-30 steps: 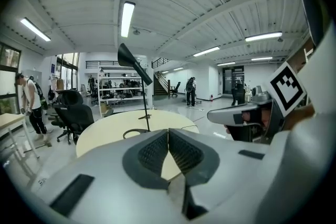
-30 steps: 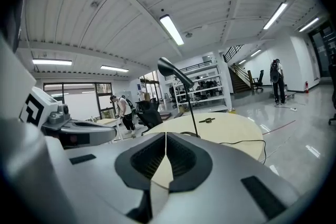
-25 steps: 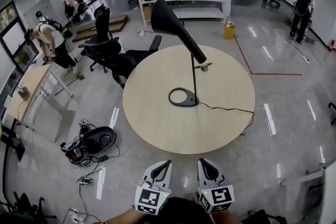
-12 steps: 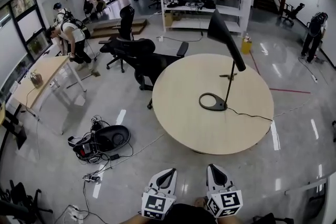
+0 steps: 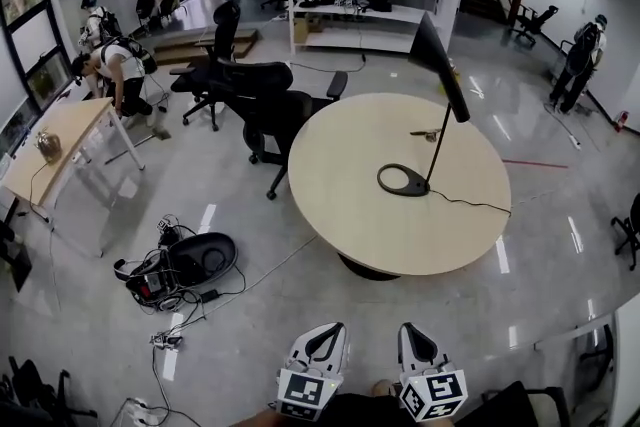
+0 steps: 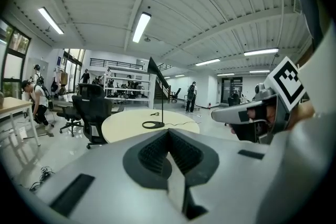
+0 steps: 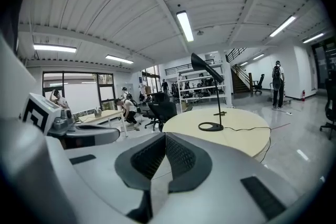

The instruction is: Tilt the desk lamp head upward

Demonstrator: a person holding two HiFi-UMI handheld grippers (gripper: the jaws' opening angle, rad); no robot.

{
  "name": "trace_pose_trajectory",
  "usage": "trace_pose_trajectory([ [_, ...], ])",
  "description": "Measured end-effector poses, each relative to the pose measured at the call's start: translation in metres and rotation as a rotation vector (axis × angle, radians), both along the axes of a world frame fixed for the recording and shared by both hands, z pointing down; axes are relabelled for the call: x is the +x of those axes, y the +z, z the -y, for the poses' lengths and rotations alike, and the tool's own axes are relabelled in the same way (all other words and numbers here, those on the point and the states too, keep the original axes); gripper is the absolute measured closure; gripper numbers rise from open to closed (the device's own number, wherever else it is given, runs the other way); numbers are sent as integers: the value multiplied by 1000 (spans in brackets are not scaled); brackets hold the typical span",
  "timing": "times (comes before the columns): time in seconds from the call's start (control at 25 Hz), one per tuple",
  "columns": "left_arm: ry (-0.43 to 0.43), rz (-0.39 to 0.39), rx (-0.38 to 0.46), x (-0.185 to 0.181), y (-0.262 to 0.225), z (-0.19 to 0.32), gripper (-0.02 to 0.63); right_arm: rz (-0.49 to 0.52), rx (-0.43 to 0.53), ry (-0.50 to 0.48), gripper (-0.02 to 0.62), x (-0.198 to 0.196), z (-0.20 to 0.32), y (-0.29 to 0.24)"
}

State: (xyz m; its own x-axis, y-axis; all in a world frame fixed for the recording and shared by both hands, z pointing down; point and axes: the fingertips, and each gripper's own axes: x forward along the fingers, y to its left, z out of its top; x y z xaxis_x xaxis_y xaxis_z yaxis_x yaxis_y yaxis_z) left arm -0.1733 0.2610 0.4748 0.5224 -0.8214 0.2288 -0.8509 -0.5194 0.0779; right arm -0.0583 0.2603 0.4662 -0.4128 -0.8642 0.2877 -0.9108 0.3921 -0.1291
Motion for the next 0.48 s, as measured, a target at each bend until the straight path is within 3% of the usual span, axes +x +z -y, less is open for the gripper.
trace_pose_trajectory([
  [0.16, 5, 7, 4, 10, 0, -10, 560, -5, 14, -1, 580, 7, -7, -2],
  [0.4, 35, 32, -22, 55, 3, -24, 560, 0, 20, 11, 580, 44, -20, 1],
  [0.48, 36, 74, -43, 68, 6, -29, 560, 1, 16, 9, 580, 57, -25, 4],
])
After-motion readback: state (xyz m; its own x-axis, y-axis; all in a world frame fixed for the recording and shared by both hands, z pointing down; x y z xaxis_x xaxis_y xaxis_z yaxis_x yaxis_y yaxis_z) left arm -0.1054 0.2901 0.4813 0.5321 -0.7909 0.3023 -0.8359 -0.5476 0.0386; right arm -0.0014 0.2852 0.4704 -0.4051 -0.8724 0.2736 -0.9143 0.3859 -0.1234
